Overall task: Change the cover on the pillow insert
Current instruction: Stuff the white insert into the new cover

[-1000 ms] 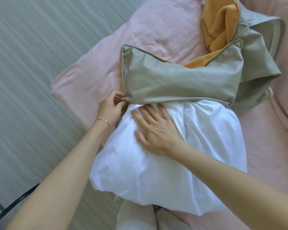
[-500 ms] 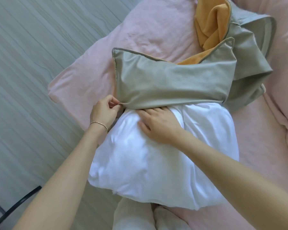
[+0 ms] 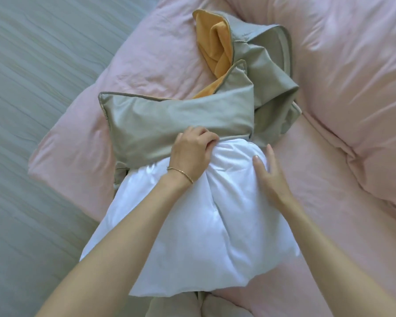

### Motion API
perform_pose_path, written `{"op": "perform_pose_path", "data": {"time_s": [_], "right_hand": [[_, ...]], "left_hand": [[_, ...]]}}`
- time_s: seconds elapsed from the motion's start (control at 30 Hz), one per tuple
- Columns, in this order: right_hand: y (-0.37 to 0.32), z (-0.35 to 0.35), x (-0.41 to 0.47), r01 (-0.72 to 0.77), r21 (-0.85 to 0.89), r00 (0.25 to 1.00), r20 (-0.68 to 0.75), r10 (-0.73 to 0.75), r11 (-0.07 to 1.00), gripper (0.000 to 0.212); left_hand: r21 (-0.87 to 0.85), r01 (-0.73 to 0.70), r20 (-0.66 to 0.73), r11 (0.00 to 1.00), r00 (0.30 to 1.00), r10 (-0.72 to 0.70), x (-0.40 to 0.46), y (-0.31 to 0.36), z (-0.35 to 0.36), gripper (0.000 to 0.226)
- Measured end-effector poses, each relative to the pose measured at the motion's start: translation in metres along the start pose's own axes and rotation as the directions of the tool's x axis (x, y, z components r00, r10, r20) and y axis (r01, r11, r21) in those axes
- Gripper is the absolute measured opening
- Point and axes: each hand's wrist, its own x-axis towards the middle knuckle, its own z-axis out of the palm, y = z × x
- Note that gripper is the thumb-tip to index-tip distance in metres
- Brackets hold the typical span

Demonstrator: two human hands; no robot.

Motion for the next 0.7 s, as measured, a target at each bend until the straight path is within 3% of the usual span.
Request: {"op": "perform_pose_path", "data": {"time_s": [0.13, 0.33, 0.43, 0.53, 0.6, 0.7], "right_hand": [[-0.007, -0.002, -0.006, 0.087, 0.099, 0.993, 0.07, -0.094, 0.991, 0.066], [-0.034, 0.008, -0.042, 0.367, -0.068, 0.928, 0.098, -0.36, 0.928, 0.088], [-0.052, 0.016, -0.06, 0.501, -0.046, 0.863, 0.102, -0.495, 0.864, 0.085], [-0.071, 0.038, -0.07, 0.678, -0.158, 0.735, 0.135, -0.664, 0.718, 0.074], [-0.087, 0.059, -0.067, 0.712, -0.241, 0.702, 0.202, -0.683, 0.66, 0.07], [-0.109, 0.081, -0.048, 0.703, -0.384, 0.703, 0.243, -0.669, 0.599, 0.065]], "left_hand": [[0.023, 0.066, 0.138, 0.998, 0.988, -0.069, 0.022, 0.008, -0.001, 0.016], [0.005, 0.075, 0.212, 0.997, 0.974, -0.074, 0.035, 0.006, -0.036, 0.017], [-0.193, 0.281, 0.278, 0.94, 0.935, -0.222, 0.036, 0.004, -0.061, 0.005], [-0.412, 0.491, 0.392, 0.767, 0.856, -0.338, 0.031, -0.003, -0.09, 0.023], [-0.496, 0.523, 0.409, 0.693, 0.845, -0.344, 0.024, -0.003, -0.104, 0.021], [-0.516, 0.483, 0.362, 0.707, 0.871, -0.331, 0.008, 0.006, -0.11, 0.021]]}}
